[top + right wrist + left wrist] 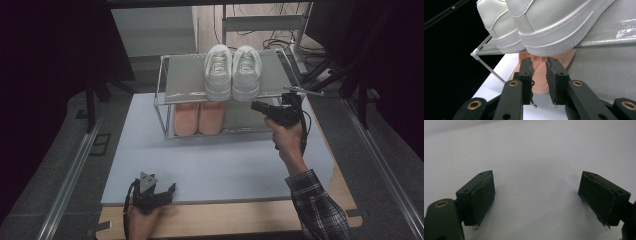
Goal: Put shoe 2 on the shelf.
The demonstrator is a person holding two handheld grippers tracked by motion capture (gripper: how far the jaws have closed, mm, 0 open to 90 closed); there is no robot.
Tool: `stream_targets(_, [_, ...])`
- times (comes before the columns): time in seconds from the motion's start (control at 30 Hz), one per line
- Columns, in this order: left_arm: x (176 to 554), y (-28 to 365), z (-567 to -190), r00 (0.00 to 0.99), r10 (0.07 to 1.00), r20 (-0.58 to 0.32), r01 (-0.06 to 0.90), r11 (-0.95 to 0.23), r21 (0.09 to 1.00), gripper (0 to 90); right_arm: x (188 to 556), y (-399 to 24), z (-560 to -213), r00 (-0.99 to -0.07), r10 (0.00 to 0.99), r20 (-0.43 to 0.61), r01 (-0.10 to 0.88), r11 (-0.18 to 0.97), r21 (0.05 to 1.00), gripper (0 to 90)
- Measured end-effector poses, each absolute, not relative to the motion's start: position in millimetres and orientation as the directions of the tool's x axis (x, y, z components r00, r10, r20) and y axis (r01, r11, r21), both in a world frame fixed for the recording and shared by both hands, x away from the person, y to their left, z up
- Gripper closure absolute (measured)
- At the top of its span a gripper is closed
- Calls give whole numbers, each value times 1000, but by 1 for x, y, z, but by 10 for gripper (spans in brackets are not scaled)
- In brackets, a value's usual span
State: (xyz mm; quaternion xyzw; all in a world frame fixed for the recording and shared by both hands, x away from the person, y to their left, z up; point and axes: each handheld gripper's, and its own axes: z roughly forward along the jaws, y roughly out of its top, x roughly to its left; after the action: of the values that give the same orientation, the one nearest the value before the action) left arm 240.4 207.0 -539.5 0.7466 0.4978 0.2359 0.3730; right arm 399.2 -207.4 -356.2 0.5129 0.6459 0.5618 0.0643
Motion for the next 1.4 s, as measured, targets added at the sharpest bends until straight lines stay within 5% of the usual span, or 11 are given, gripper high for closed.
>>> stream_targets(1.4, [241,207,-539,395,919,-17,566,-229,792,139,357,-225,-369,-573,763,299,512,48,858,367])
